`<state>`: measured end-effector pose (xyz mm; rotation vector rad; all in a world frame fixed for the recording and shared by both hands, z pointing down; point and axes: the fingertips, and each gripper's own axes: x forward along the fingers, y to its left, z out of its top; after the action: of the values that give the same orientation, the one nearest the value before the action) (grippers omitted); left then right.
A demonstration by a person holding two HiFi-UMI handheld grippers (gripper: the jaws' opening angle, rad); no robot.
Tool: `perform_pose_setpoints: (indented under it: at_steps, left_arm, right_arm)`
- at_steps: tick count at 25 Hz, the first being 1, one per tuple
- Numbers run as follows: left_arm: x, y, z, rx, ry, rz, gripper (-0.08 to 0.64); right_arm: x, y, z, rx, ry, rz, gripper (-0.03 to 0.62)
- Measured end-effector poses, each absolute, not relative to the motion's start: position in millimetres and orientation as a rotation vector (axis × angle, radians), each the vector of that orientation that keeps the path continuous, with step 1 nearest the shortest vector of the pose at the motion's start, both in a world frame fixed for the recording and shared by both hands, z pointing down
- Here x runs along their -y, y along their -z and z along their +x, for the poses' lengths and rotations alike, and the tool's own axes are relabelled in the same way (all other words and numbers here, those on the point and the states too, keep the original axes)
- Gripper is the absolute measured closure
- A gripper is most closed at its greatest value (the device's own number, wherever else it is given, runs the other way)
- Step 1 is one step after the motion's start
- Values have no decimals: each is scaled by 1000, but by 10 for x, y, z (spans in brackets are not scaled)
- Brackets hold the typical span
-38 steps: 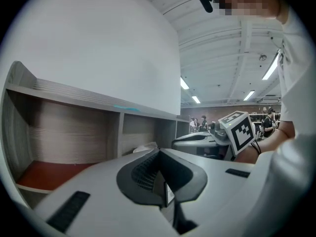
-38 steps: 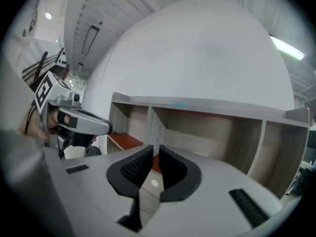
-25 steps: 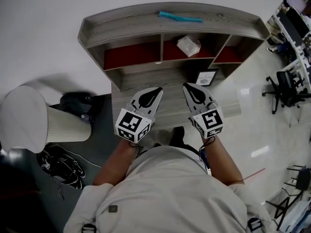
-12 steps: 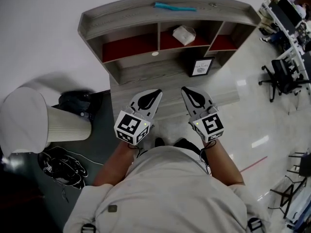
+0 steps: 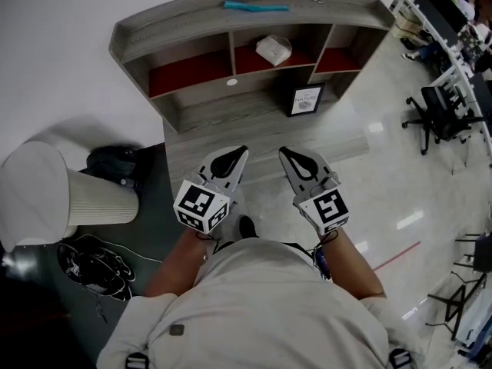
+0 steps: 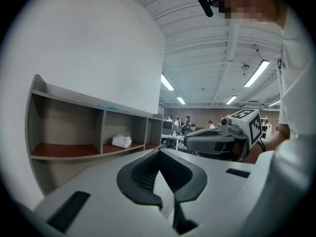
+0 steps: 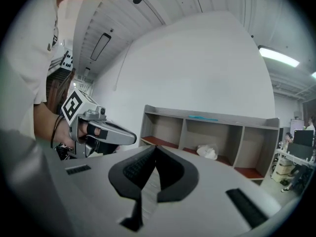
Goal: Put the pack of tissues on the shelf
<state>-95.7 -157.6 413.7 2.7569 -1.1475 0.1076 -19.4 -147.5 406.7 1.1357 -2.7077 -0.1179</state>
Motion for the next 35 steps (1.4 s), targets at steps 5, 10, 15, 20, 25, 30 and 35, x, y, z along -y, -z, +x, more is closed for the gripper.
perform_pose_setpoints:
  at_steps: [5, 10, 15, 20, 25, 30, 35]
  left_arm:
    - [1366, -4150, -689, 1113, -125, 2771, 544]
    - [1015, -4104, -420, 1111, -125, 2778, 544]
    - [635, -4048, -140, 1139, -145, 2806, 543]
    - [164, -4022, 126, 1148, -143, 2822, 545]
    - [-274, -4093, 392, 1134, -150, 2829, 544]
    - [-596, -4198, 521, 1136, -150, 2816, 544]
    - [-832, -4234, 530, 1154, -156, 2811, 544]
  right_arm:
    - [1224, -4074, 89, 2711, 62, 1183, 572]
    - [879, -4073, 399, 2725, 31, 1196, 572]
    - [491, -4059, 687, 2729, 17, 1211, 572]
    - [10, -4076, 934, 2736, 57, 1199, 572]
    - [-432, -4178, 1179, 2716, -8, 1204, 572]
    - [-766, -4295, 1307, 2720, -12, 1185, 572]
    - [-1039, -4323, 1408, 2728, -23, 1186, 572]
